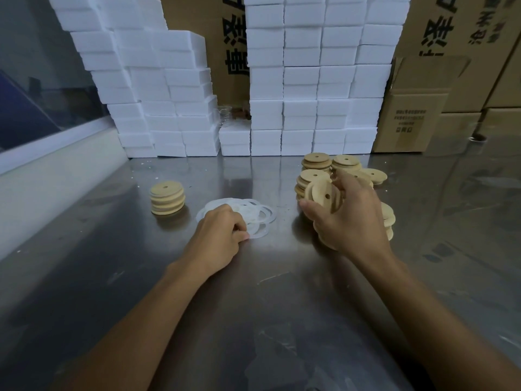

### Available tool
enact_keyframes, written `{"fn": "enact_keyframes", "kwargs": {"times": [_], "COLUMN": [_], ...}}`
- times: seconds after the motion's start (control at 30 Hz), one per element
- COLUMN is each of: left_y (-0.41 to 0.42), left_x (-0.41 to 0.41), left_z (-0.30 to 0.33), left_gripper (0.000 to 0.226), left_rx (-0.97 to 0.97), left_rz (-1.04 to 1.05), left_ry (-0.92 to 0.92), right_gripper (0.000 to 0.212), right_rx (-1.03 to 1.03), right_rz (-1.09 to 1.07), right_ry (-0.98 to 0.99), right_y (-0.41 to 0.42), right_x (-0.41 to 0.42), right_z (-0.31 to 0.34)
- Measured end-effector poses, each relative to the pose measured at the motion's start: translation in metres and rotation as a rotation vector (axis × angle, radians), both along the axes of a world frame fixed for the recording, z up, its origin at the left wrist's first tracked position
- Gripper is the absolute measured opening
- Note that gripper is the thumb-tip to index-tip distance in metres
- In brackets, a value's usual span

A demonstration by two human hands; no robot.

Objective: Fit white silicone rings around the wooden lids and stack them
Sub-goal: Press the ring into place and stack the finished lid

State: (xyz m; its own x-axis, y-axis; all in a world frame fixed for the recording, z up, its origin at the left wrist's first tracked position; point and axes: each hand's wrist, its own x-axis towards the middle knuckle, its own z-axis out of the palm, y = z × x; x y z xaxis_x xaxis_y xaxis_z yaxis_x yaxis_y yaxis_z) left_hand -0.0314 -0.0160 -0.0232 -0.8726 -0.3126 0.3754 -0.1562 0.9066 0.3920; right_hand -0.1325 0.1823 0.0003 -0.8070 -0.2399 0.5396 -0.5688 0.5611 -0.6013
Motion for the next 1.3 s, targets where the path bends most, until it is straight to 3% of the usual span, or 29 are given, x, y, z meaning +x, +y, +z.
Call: {"fn": "enact_keyframes", "kwargs": {"times": [0.17,0.33,0.43,0.57,0.73,0.83,1.03,1.13,1.3], "left_y": [-0.001,0.000,0.009,0.024,0.038,0.043,0.057,0.063,0.064], "left_x": [0.000,0.001,0.005,0.010,0.008,0.005,0.006,0.006,0.007], "left_z": [-0.002,0.004,0.011,0.020,0.022,0.020,0.016,0.014,0.015], "left_gripper": [0.017,0.016,0.018,0.027,0.024,0.013,0.014,0.022,0.014], "left_rx": [-0.017,0.010,0.203,0.571,0.778,0.842,1.072,1.115,1.110], "left_rz": [0.022,0.016,-0.085,-0.210,-0.175,-0.145,-0.191,-0.188,-0.116], "left_ry": [0.027,0.207,0.311,0.305,0.358,0.366,0.333,0.339,0.414], "right_gripper": [0.071,0.063,0.046,0.012,0.036,0.029,0.022,0.016,0.015], "right_rx": [-0.103,-0.272,-0.352,-0.445,-0.398,-0.314,-0.298,-0.283,-0.319], "right_rz": [0.071,0.206,0.262,0.377,0.497,0.520,0.454,0.430,0.423], "right_ry": [-0.044,-0.035,0.067,0.011,-0.113,-0.087,0.001,0.022,-0.020], "right_y": [-0.001,-0.005,-0.008,-0.013,-0.016,-0.021,-0.026,-0.024,-0.024], "right_x": [0.003,0.013,0.015,0.019,0.026,0.033,0.038,0.036,0.036], "right_z": [-0.002,-0.001,-0.003,-0.004,-0.007,-0.013,-0.019,-0.019,-0.019]}}
